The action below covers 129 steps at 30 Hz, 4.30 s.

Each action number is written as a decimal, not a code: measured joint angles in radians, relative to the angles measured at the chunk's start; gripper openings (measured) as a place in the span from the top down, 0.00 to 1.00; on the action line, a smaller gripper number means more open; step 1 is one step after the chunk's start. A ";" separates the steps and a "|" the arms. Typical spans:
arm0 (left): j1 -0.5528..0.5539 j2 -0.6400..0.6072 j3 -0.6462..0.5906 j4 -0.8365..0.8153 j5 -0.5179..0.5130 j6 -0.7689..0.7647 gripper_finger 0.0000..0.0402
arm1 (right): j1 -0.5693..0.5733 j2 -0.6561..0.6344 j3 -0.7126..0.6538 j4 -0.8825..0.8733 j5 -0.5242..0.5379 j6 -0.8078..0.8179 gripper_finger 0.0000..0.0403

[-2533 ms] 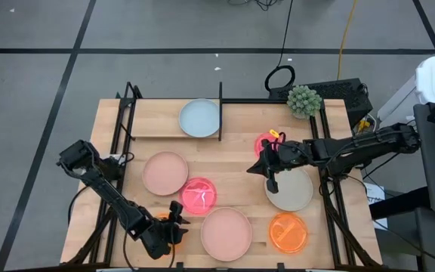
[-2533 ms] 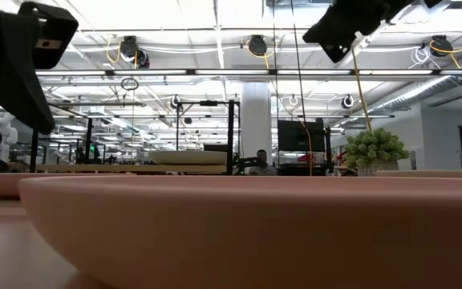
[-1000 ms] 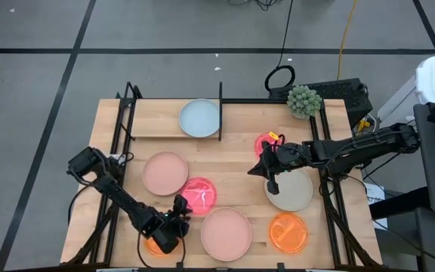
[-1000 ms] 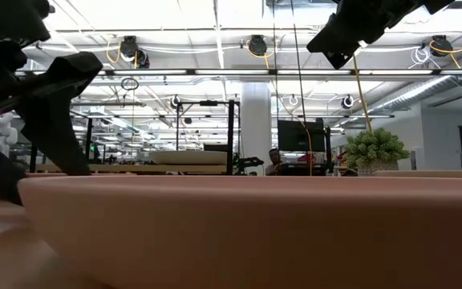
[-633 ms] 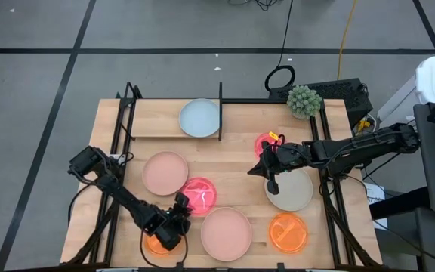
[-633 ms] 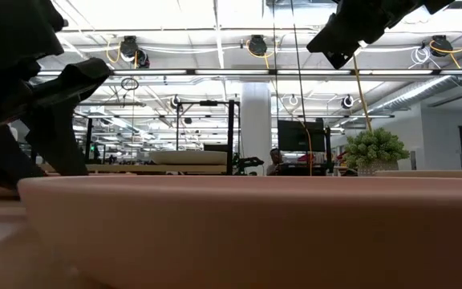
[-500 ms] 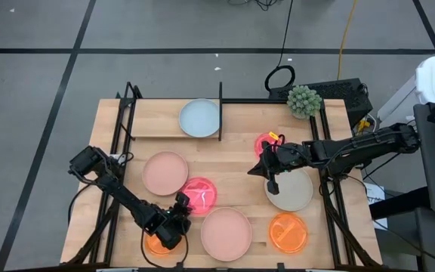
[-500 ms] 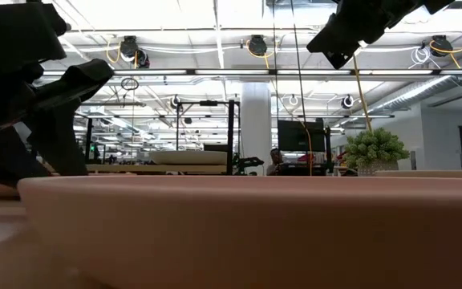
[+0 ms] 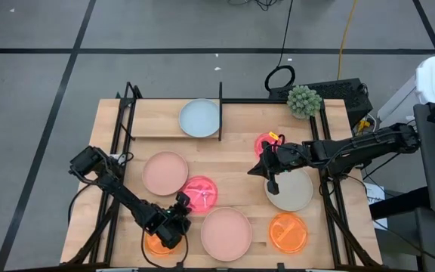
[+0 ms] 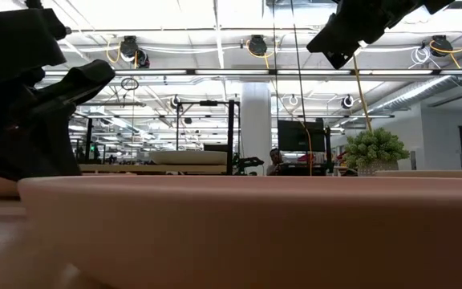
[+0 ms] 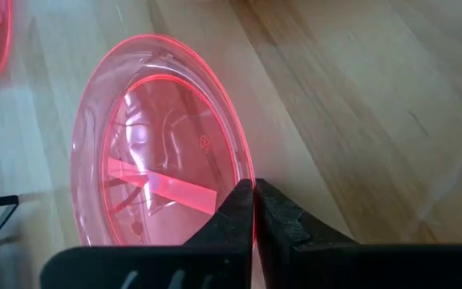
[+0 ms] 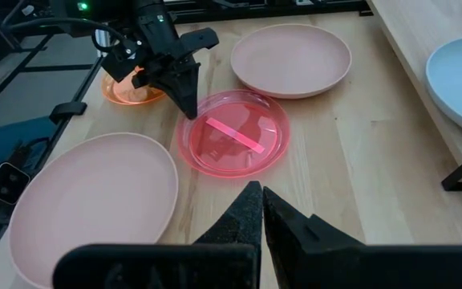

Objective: Place and stack plates onto a shelf
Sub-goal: Put the bottom pink transparent plate on the shelf

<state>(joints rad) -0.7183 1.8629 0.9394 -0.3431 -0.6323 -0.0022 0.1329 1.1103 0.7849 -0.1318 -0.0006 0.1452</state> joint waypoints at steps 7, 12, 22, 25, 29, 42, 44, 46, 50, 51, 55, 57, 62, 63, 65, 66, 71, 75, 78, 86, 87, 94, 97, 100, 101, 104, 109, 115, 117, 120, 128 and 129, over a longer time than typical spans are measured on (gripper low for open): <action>0.024 0.000 0.000 0.003 -0.044 0.045 0.99 | 0.000 -0.006 0.000 0.000 0.004 0.002 1.00; 0.052 0.000 0.000 0.003 -0.050 0.075 0.99 | 0.000 -0.032 0.000 0.000 0.009 0.006 1.00; 0.108 -0.036 0.000 0.009 -0.101 0.173 0.99 | 0.000 -0.067 0.000 -0.022 0.095 0.015 1.00; 0.131 -0.080 0.000 0.012 -0.109 0.201 0.99 | 0.000 -0.067 0.000 -0.023 0.109 0.015 1.00; 0.156 -0.151 0.000 0.022 -0.111 0.252 0.99 | 0.000 -0.067 0.000 -0.023 0.109 0.010 1.00; 0.211 -0.400 0.001 0.008 -0.164 0.391 0.99 | 0.000 -0.067 0.000 -0.050 0.158 0.023 1.00; 0.222 -0.441 0.001 0.006 -0.183 0.413 0.99 | 0.000 -0.067 0.000 -0.058 0.158 0.026 1.00; 0.234 -0.481 0.001 -0.007 -0.197 0.428 0.99 | 0.000 -0.066 0.000 -0.063 0.158 0.027 1.00; 0.264 -0.551 0.001 -0.039 -0.223 0.447 0.99 | 0.000 -0.066 -0.017 -0.053 0.158 0.037 1.00; 0.275 -0.566 0.001 -0.050 -0.225 0.446 0.99 | 0.000 -0.066 -0.021 -0.053 0.158 0.037 1.00; 0.322 -0.625 0.001 -0.128 -0.225 0.406 0.99 | 0.000 -0.066 -0.027 -0.052 0.158 0.038 1.00; 0.346 -0.652 0.001 -0.174 -0.224 0.379 0.99 | 0.000 -0.066 -0.028 -0.046 0.158 0.038 1.00; 0.403 -0.704 0.001 -0.273 -0.222 0.311 0.99 | 0.000 -0.066 -0.028 -0.017 0.158 0.037 1.00; 0.415 -0.713 0.001 -0.286 -0.222 0.291 0.99 | 0.000 -0.066 -0.028 -0.014 0.158 0.036 1.00; 0.437 -0.730 0.001 -0.317 -0.222 0.249 0.99 | 0.000 -0.066 -0.028 -0.013 0.158 0.035 1.00; 0.448 -0.737 0.001 -0.339 -0.222 0.226 0.99 | 0.000 -0.066 -0.028 -0.013 0.158 0.034 1.00; 0.515 -0.750 0.001 -0.459 -0.222 0.118 0.99 | 0.000 -0.066 -0.028 -0.013 0.158 0.034 1.00; 0.587 -0.750 0.001 -0.527 -0.194 0.048 0.99 | 0.000 -0.066 -0.028 -0.013 0.158 0.031 1.00; 0.656 -0.750 -0.011 -0.543 -0.160 0.021 0.99 | 0.000 -0.066 -0.028 -0.013 0.158 0.030 1.00; 0.846 -0.750 -0.151 -0.500 -0.143 0.019 0.99 | 0.000 -0.066 -0.028 -0.013 0.158 0.026 1.00; 0.864 -0.750 -0.171 -0.484 -0.142 0.020 0.99 | 0.000 -0.066 -0.028 -0.013 0.158 0.026 1.00; 0.966 -0.748 -0.238 -0.389 -0.037 0.101 0.99 | 0.000 -0.066 -0.028 -0.013 0.158 0.022 1.00; 1.003 -0.748 -0.238 -0.390 -0.009 0.105 0.99 | 0.000 -0.066 -0.029 -0.013 0.158 0.023 1.00; 1.034 -0.739 -0.238 -0.383 0.050 0.116 0.99 | 0.000 -0.066 -0.029 -0.007 0.158 0.023 1.00; 1.042 -0.728 -0.238 -0.369 0.067 0.115 0.99 | 0.000 -0.066 -0.029 -0.007 0.158 0.023 1.00; 1.070 -0.703 -0.238 -0.313 0.087 0.096 0.99 | 0.000 -0.066 -0.029 -0.007 0.158 0.023 1.00; 1.117 -0.664 -0.237 -0.290 0.087 0.090 0.99 | 0.000 -0.066 -0.029 -0.007 0.158 0.022 1.00; 1.168 -0.639 -0.237 -0.288 0.118 0.105 0.99 | 0.000 -0.066 -0.029 -0.008 0.158 0.015 1.00; 1.179 -0.634 -0.237 -0.286 0.136 0.119 0.99 | 0.000 -0.066 -0.029 -0.008 0.157 0.015 1.00; 1.187 -0.623 -0.237 -0.279 0.143 0.124 0.99 | 0.000 -0.066 -0.029 -0.009 0.157 0.017 1.00; 1.211 -0.610 -0.285 -0.215 0.239 0.160 0.99 | 0.000 -0.066 -0.029 -0.008 0.157 0.025 1.00; 1.212 -0.610 -0.292 -0.212 0.231 0.161 0.99 | 0.000 -0.066 -0.029 -0.008 0.157 0.024 1.00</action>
<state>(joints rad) 0.4932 1.2533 0.6474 -0.5551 -0.4013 0.1591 0.1329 1.0443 0.7563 -0.1402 0.1562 0.1693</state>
